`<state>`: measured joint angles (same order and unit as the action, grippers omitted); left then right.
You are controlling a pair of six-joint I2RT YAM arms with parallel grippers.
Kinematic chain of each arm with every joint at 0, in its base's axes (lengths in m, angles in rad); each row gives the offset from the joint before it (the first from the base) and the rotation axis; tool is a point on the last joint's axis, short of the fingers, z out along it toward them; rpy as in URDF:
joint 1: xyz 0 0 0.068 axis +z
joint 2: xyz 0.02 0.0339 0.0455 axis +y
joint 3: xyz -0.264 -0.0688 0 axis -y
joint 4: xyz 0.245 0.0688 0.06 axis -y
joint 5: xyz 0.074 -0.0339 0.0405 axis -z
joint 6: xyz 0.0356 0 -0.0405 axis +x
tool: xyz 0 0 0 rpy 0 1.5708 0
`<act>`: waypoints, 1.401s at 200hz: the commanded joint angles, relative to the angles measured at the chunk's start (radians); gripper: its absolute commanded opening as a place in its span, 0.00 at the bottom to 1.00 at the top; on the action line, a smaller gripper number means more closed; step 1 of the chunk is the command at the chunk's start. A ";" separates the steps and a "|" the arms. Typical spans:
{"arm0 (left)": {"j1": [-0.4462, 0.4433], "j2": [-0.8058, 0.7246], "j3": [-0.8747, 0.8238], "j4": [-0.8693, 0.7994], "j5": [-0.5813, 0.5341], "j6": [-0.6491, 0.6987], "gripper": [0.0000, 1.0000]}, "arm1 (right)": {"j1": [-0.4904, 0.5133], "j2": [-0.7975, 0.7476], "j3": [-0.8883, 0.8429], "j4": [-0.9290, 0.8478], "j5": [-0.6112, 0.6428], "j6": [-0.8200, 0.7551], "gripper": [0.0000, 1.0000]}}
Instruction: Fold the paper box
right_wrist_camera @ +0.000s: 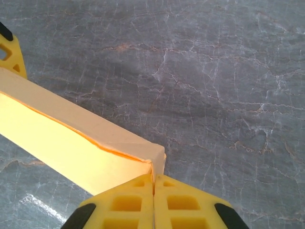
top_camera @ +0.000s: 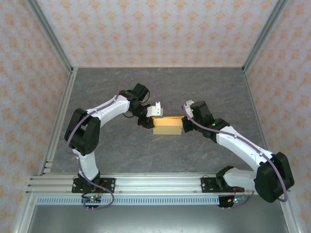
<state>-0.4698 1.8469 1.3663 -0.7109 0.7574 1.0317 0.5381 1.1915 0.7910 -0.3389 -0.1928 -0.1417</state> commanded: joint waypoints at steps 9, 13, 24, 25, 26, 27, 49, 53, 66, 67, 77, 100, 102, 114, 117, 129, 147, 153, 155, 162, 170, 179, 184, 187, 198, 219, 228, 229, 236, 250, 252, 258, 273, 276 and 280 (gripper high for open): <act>-0.014 0.017 0.017 -0.026 -0.053 -0.016 0.35 | 0.008 0.036 0.080 -0.085 0.025 0.060 0.05; -0.014 0.018 0.017 -0.025 -0.055 -0.018 0.35 | 0.010 0.036 0.085 -0.089 0.026 0.063 0.05; -0.016 0.018 0.018 -0.021 -0.066 -0.026 0.35 | 0.010 0.041 0.100 -0.109 0.036 0.082 0.04; -0.016 0.018 0.019 -0.020 -0.067 -0.026 0.35 | 0.010 0.042 0.101 -0.111 0.036 0.083 0.04; -0.016 0.018 0.018 -0.020 -0.068 -0.027 0.35 | 0.010 0.043 0.103 -0.113 0.037 0.086 0.04; -0.016 0.018 0.018 -0.020 -0.069 -0.029 0.35 | 0.010 0.043 0.105 -0.115 0.038 0.087 0.04; -0.020 0.017 0.017 -0.012 -0.080 -0.041 0.34 | 0.011 0.067 0.145 -0.159 0.048 0.144 0.04; -0.020 0.017 0.017 -0.011 -0.081 -0.044 0.34 | 0.011 0.072 0.152 -0.168 0.051 0.156 0.04; -0.022 0.017 0.019 -0.010 -0.087 -0.051 0.34 | 0.012 0.093 0.173 -0.195 0.064 0.193 0.04; -0.022 0.018 0.019 -0.008 -0.087 -0.052 0.34 | 0.012 0.095 0.174 -0.197 0.065 0.197 0.04; -0.024 0.020 0.021 -0.008 -0.093 -0.059 0.34 | 0.013 0.109 0.188 -0.216 0.075 0.227 0.04; -0.029 0.021 0.026 -0.010 -0.098 -0.069 0.34 | 0.019 0.130 0.207 -0.233 0.087 0.282 0.04; -0.028 0.021 0.026 -0.010 -0.099 -0.070 0.34 | 0.020 0.131 0.208 -0.234 0.088 0.287 0.04; -0.029 0.022 0.030 -0.010 -0.104 -0.078 0.34 | 0.023 0.137 0.214 -0.239 0.095 0.308 0.04; -0.029 0.023 0.031 -0.010 -0.104 -0.080 0.33 | 0.025 0.139 0.215 -0.239 0.097 0.313 0.04; -0.030 0.024 0.033 -0.010 -0.107 -0.086 0.33 | 0.029 0.143 0.219 -0.244 0.104 0.332 0.04; -0.030 0.027 0.036 -0.010 -0.110 -0.094 0.33 | 0.037 0.149 0.215 -0.237 0.117 0.354 0.04; -0.030 0.027 0.038 -0.010 -0.110 -0.097 0.33 | 0.039 0.151 0.213 -0.232 0.116 0.356 0.04; -0.030 0.028 0.038 -0.012 -0.110 -0.097 0.33 | 0.039 0.152 0.211 -0.232 0.115 0.357 0.04; -0.031 0.029 0.040 -0.011 -0.111 -0.099 0.33 | 0.040 0.155 0.210 -0.230 0.117 0.362 0.04; -0.033 0.030 0.041 -0.010 -0.114 -0.103 0.33 | 0.041 0.158 0.208 -0.227 0.118 0.369 0.04; -0.032 0.032 0.044 -0.013 -0.119 -0.108 0.33 | 0.041 0.160 0.205 -0.222 0.116 0.373 0.04; -0.032 0.032 0.045 -0.016 -0.121 -0.108 0.33 | 0.042 0.162 0.203 -0.220 0.119 0.376 0.04; -0.032 0.032 0.045 -0.015 -0.122 -0.107 0.33 | 0.042 0.163 0.201 -0.219 0.120 0.377 0.04; -0.032 0.032 0.045 -0.015 -0.125 -0.110 0.33 | 0.042 0.160 0.194 -0.213 0.122 0.377 0.04; -0.034 0.032 0.044 -0.016 -0.125 -0.109 0.33 | 0.042 0.160 0.185 -0.207 0.127 0.373 0.04; -0.034 0.034 0.046 -0.015 -0.127 -0.110 0.33 | 0.042 0.159 0.179 -0.202 0.127 0.369 0.04; -0.035 0.034 0.046 -0.015 -0.127 -0.110 0.33 | 0.042 0.159 0.179 -0.201 0.127 0.368 0.04; -0.034 0.034 0.046 -0.016 -0.126 -0.110 0.33 | 0.043 0.158 0.173 -0.196 0.127 0.363 0.04; -0.034 0.035 0.050 -0.019 -0.130 -0.111 0.33 | 0.043 0.153 0.166 -0.191 0.134 0.353 0.04; -0.034 0.035 0.050 -0.019 -0.130 -0.111 0.33 | 0.042 0.154 0.165 -0.190 0.134 0.351 0.04; -0.034 0.035 0.051 -0.020 -0.131 -0.113 0.33 | 0.043 0.150 0.160 -0.187 0.140 0.349 0.04; -0.034 0.035 0.056 -0.024 -0.131 -0.116 0.34 | 0.043 0.143 0.152 -0.183 0.144 0.345 0.04; -0.034 0.035 0.056 -0.024 -0.132 -0.117 0.34 | 0.042 0.143 0.150 -0.181 0.144 0.345 0.04; -0.034 0.035 0.057 -0.025 -0.132 -0.117 0.34 | 0.042 0.142 0.148 -0.179 0.144 0.344 0.03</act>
<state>-0.4976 1.8568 1.4002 -0.7006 0.6891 0.9321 0.5735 1.3399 0.9695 -0.5247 -0.0719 0.2127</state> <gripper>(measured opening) 0.379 0.045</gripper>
